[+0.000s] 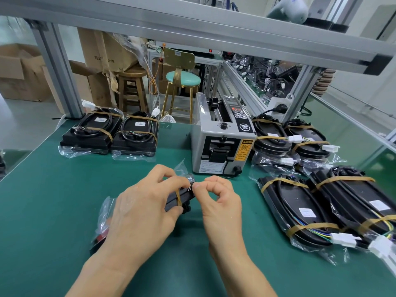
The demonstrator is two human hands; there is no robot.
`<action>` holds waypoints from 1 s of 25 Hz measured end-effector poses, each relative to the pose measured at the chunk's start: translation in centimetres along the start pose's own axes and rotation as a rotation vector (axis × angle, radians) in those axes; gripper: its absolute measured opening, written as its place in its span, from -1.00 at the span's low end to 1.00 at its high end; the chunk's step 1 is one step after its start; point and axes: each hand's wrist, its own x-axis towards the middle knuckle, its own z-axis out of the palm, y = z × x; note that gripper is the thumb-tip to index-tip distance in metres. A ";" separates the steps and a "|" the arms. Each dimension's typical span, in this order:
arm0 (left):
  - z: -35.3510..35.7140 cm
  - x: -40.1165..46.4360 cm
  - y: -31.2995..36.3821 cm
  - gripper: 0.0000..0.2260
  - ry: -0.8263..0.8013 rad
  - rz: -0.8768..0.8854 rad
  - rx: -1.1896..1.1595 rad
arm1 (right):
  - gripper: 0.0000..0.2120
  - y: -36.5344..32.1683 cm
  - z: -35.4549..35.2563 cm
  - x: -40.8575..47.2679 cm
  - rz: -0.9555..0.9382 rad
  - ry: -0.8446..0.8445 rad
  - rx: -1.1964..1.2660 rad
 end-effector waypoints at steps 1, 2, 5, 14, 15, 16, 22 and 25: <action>0.0 0.0 0.0 -0.58 0.000 -0.001 -0.002 | -0.80 0.0 0.0 0.0 -0.006 -0.001 -0.007; 0.0 0.0 0.0 -0.58 0.002 -0.001 -0.007 | -0.80 0.0 0.0 0.0 -0.009 -0.005 -0.008; 0.0 -0.1 0.1 -0.57 0.016 -0.004 -0.023 | -0.80 -0.1 -0.3 0.0 -0.018 -0.028 0.031; 0.1 -0.2 0.1 -0.51 0.039 -0.001 -0.005 | -0.75 -0.4 -0.4 0.0 -0.041 -0.053 -0.100; 0.1 -0.2 0.2 -0.50 0.038 0.006 -0.002 | -0.76 -0.4 -0.4 0.0 -0.048 -0.045 -0.109; 0.1 -0.2 0.2 -0.51 0.036 0.012 0.001 | -0.77 -0.4 -0.4 0.0 -0.055 -0.041 -0.119; 0.1 -0.1 0.1 -0.63 0.011 0.031 0.022 | -0.82 -0.5 -0.2 -0.3 -0.105 0.016 -0.184; 0.1 -0.1 0.2 -0.64 0.002 0.031 0.030 | -0.78 -0.5 0.1 -0.5 -0.122 0.044 -0.229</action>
